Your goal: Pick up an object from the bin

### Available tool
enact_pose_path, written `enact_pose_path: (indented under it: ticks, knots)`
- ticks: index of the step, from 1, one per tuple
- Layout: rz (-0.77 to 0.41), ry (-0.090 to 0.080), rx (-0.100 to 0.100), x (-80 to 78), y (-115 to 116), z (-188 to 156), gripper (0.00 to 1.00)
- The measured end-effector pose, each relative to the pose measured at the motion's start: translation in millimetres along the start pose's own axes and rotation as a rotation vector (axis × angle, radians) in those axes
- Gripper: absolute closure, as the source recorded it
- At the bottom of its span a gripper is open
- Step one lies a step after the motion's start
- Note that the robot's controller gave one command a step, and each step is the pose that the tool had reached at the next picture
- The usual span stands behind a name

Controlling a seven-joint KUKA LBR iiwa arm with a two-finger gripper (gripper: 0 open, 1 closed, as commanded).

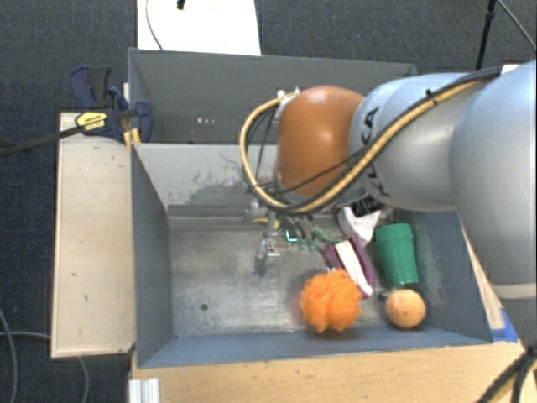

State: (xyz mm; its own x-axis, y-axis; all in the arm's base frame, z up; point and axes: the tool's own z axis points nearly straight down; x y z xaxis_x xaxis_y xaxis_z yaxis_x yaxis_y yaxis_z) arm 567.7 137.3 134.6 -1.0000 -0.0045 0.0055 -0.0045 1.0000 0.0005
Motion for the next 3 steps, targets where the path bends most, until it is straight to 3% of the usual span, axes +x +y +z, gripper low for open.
enact_pose_path:
  ticks: [1,3]
  knots:
    - [0.007,-0.008,-0.001,-2.2,-1,-5,1.00]
    - [0.019,-0.009,-0.001,7.1,-6,-23,1.00]
